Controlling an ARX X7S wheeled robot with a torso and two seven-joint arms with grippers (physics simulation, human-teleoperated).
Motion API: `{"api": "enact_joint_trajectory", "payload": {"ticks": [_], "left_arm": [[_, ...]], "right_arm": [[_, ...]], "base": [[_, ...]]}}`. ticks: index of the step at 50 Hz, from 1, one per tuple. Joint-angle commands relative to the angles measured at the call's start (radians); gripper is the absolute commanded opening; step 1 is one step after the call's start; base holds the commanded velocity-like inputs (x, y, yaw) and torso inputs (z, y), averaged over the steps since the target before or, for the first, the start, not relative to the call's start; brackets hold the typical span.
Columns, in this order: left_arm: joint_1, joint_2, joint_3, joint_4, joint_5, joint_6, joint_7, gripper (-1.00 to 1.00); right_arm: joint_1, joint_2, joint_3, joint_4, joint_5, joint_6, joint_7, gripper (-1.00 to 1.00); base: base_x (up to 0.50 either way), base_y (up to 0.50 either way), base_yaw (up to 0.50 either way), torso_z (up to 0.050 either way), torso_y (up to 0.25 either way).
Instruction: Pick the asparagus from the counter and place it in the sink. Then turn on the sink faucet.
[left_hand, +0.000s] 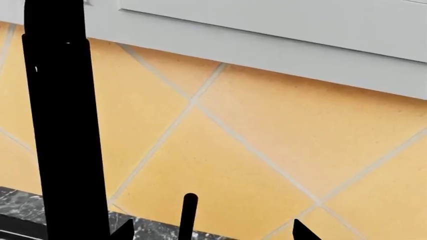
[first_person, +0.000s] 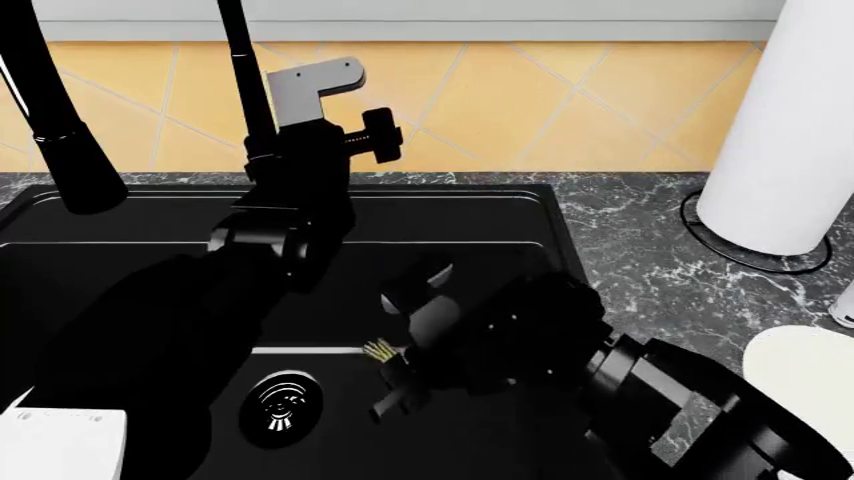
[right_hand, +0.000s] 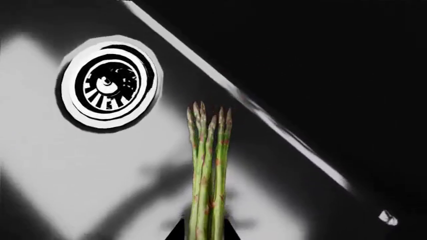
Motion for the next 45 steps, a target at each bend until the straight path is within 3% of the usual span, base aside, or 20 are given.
{"api": "enact_joint_trajectory", "payload": {"ticks": [1, 25, 26, 45], "left_arm": [[0.005, 0.000, 0.001, -0.003, 0.002, 0.001, 0.003, 1.00], [0.010, 0.000, -0.002, 0.001, 0.007, 0.003, 0.000, 1.00], [0.010, 0.000, -0.001, 0.002, 0.007, 0.005, 0.001, 1.00], [0.009, 0.000, -0.001, -0.003, 0.005, 0.002, 0.003, 1.00]], "right_arm": [[-0.021, -0.016, -0.048, 0.008, -0.026, 0.009, -0.041, -1.00], [-0.032, -0.020, -0.088, 0.029, -0.035, 0.006, -0.097, -1.00], [-0.029, -0.019, -0.084, 0.027, -0.031, 0.008, -0.098, 1.00], [0.006, 0.064, 0.010, -0.114, 0.072, 0.048, -0.018, 1.00]], "base": [[0.00, 0.00, 0.00, 0.000, 0.010], [0.00, 0.00, 0.00, 0.000, 0.000], [0.00, 0.00, 0.00, 0.000, 0.000], [0.00, 0.00, 0.00, 0.000, 0.000]]}}
